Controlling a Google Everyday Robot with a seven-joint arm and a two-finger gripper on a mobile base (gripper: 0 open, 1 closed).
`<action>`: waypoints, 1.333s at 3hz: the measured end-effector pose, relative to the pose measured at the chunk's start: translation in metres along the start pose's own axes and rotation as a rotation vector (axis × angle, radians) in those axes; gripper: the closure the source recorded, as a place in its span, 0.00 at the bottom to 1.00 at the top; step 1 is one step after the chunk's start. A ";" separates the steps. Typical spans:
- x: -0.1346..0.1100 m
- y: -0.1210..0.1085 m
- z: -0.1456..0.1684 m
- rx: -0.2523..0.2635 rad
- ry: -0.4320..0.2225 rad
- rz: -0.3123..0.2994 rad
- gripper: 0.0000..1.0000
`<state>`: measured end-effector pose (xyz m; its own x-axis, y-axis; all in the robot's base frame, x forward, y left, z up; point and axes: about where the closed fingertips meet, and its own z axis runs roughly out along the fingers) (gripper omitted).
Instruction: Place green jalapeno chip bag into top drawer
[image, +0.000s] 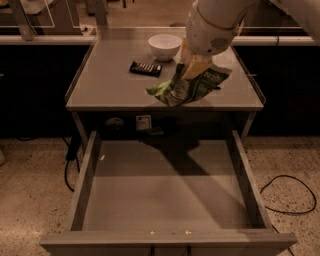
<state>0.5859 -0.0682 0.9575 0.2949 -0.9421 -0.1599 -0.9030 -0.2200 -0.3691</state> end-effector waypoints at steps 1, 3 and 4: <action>0.001 0.027 0.003 -0.022 -0.021 0.012 1.00; -0.012 0.067 0.010 -0.075 -0.082 0.007 1.00; -0.022 0.082 -0.002 -0.095 -0.089 0.003 1.00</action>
Offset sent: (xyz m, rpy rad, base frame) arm -0.0653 -0.0003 -0.0522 0.0857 0.1232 0.0539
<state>0.5047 -0.0666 0.9328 0.3144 -0.9177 -0.2427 -0.9284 -0.2439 -0.2804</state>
